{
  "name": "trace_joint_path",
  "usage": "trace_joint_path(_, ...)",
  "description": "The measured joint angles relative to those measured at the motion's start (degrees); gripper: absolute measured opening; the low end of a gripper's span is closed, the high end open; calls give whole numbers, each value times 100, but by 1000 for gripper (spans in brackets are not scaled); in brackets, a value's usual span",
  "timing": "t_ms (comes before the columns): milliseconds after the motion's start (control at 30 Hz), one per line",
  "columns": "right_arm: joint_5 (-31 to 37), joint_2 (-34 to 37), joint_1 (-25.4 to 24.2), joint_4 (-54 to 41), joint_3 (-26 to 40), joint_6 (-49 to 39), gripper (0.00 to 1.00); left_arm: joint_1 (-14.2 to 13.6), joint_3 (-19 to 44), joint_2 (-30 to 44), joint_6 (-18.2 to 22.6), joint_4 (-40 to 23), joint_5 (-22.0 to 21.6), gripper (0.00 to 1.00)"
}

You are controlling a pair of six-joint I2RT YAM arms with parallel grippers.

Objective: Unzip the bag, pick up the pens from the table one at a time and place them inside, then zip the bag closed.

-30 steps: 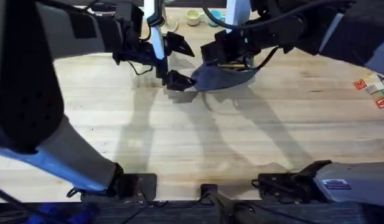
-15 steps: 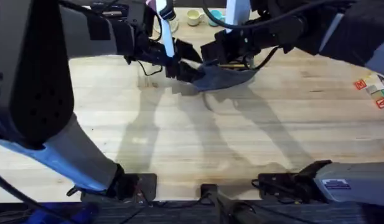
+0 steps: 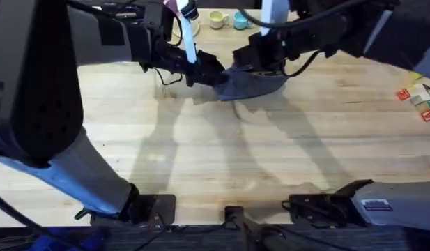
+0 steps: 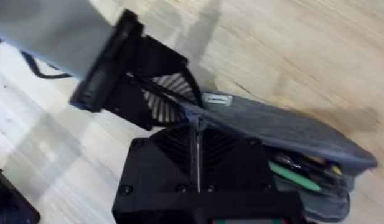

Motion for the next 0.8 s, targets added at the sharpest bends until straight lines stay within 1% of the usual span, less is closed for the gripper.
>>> trace_joint_path(367,-229,0,-1027,-254,0,-193,33,-11,0,1,-20,57,-73,43)
trace_joint_path(567,-107,-7,-1790,-320,0,-385,33,-9,-2,0,-20,68,-129,44)
trace_joint_path(800,-76,-7,-2284,-456,0,-529,33,-9,-2,0,-20,79,-131,44)
